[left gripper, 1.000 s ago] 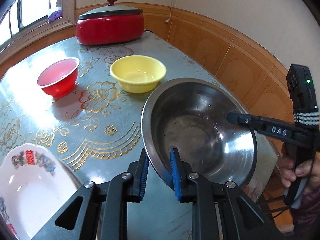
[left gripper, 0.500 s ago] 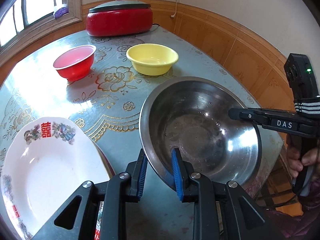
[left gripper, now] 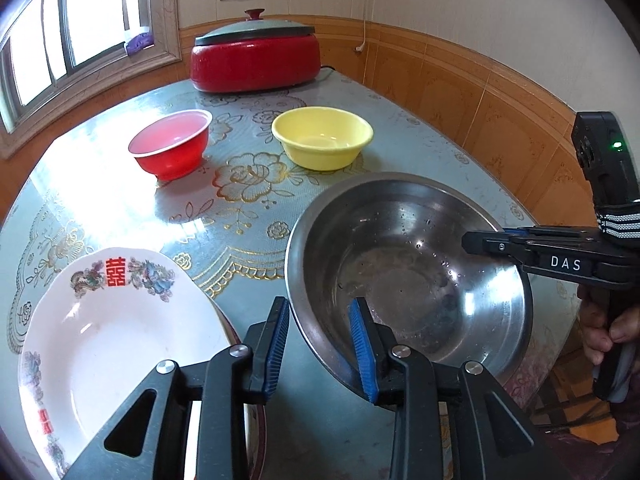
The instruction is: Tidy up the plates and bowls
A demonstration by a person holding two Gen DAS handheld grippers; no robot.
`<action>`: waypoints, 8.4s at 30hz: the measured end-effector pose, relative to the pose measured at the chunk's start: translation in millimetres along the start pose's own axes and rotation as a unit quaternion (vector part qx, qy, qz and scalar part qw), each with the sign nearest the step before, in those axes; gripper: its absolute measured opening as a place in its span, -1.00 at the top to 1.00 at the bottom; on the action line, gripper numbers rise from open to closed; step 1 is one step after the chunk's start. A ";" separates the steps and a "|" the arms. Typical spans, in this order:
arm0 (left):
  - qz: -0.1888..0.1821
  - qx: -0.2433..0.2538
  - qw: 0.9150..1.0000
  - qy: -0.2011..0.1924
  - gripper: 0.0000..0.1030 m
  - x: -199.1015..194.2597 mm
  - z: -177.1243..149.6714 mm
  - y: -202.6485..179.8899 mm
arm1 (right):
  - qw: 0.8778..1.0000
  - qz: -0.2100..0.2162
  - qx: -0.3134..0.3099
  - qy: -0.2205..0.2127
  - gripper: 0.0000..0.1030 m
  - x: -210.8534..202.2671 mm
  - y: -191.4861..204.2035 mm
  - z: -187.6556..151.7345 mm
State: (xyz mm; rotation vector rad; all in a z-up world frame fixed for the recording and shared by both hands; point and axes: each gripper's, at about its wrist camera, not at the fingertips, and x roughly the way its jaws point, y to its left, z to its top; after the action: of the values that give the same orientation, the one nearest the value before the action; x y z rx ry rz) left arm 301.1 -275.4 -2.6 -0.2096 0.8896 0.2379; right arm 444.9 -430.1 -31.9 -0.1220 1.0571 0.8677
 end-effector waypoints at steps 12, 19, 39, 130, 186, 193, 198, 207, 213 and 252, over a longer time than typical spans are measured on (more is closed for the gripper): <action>0.014 0.001 1.000 -0.025 0.16 -9.0 11.3 5.0 | 1.000 -0.005 -0.008 -0.027 0.40 -11.7 4.3 19.2; 0.027 0.006 0.999 -0.024 0.02 -6.4 23.5 2.2 | 0.999 -0.015 -0.019 -0.048 0.39 -16.8 4.4 40.1; -0.010 -0.098 0.995 -0.009 -0.73 22.8 91.1 41.0 | 0.997 0.040 0.038 -0.045 0.45 16.8 -12.8 98.0; -0.086 -0.029 0.996 0.008 0.20 -11.4 24.7 11.4 | 0.997 -0.014 -0.070 0.008 0.74 -9.7 41.2 9.4; -0.046 -0.309 0.950 0.016 0.33 54.1 103.0 205.0 | 0.985 0.163 0.050 0.039 0.54 141.1 119.3 186.3; -0.044 -0.324 0.945 0.008 0.34 75.6 123.4 218.4 | 0.985 0.164 0.056 0.019 0.54 155.3 123.2 191.9; -0.031 -0.328 0.944 0.011 0.37 94.4 134.9 227.8 | 0.987 0.154 0.042 0.013 0.56 162.3 129.0 193.5; -0.028 -0.298 0.954 0.023 0.78 106.9 134.9 221.8 | 0.989 0.145 0.021 0.013 0.85 157.2 131.4 191.5; -0.044 -0.277 0.960 0.017 0.78 85.6 122.9 202.7 | 0.987 0.157 0.030 0.025 0.86 140.0 121.5 178.7; -0.167 -0.048 0.985 0.018 0.72 -22.0 41.9 16.2 | 0.991 0.130 0.000 -0.012 0.83 -61.1 59.2 11.0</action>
State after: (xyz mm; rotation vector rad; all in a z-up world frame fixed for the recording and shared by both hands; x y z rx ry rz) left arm 314.1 -250.9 39.1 -0.4494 0.8643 -0.0363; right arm 400.4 -419.5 40.7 0.0287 1.0646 1.1017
